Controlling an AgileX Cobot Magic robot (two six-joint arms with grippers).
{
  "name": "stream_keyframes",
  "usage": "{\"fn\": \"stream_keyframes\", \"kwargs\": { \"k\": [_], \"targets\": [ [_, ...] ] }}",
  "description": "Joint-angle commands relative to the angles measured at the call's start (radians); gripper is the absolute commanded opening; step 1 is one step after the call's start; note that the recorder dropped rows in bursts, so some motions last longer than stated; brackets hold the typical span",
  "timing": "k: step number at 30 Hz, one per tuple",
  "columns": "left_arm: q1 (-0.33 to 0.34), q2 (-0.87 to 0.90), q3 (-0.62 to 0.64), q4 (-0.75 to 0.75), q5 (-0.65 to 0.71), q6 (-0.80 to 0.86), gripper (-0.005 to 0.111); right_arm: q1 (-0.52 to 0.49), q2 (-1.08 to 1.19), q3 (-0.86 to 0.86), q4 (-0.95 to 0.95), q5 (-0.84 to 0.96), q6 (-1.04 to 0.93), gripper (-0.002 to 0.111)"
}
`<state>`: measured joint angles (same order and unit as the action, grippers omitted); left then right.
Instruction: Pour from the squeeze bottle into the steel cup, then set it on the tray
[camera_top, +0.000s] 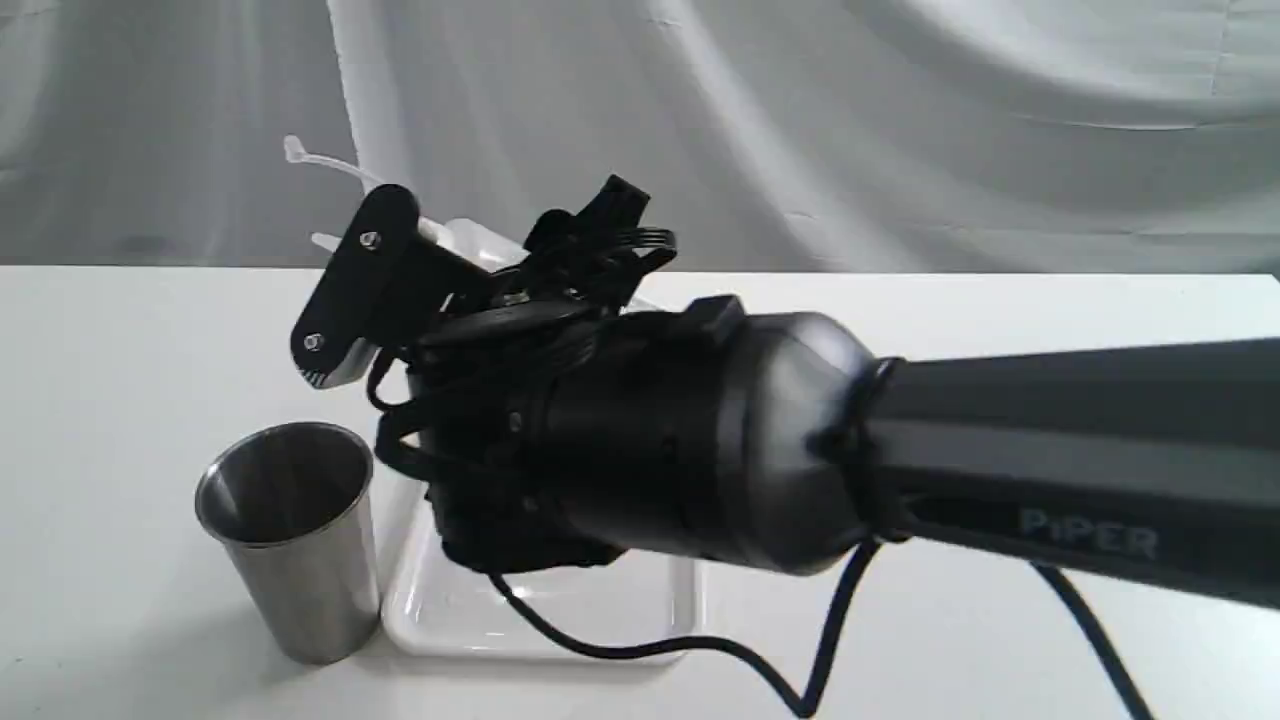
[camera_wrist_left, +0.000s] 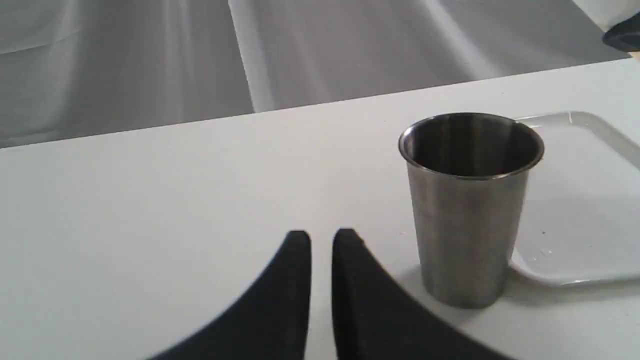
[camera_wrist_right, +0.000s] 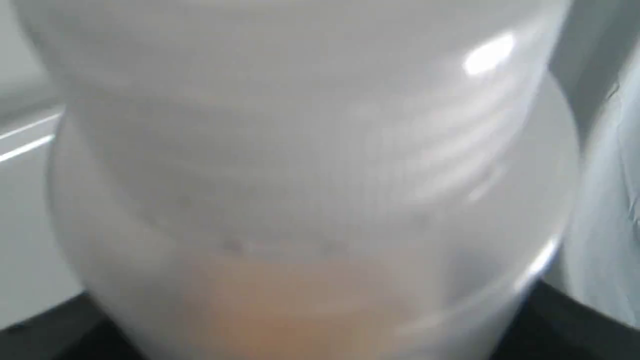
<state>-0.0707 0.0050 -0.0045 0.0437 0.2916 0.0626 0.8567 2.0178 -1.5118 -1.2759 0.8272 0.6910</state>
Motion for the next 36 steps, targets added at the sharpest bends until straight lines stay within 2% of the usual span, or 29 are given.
{"fn": "stream_keyframes", "kwargs": {
  "k": [1,24,36],
  "targets": [
    [-0.003,-0.005,0.004,0.001,-0.007,-0.002,0.008,0.028,0.014,-0.026,-0.047,0.023,-0.010,0.057],
    [-0.003,-0.005,0.004,0.001,-0.007,-0.002,0.008,0.052,0.037,-0.026,-0.090,0.131,-0.015,0.057],
    [-0.003,-0.005,0.004,0.001,-0.007,-0.002,0.008,0.055,0.087,-0.026,-0.225,0.187,-0.206,0.057]
  ]
}}
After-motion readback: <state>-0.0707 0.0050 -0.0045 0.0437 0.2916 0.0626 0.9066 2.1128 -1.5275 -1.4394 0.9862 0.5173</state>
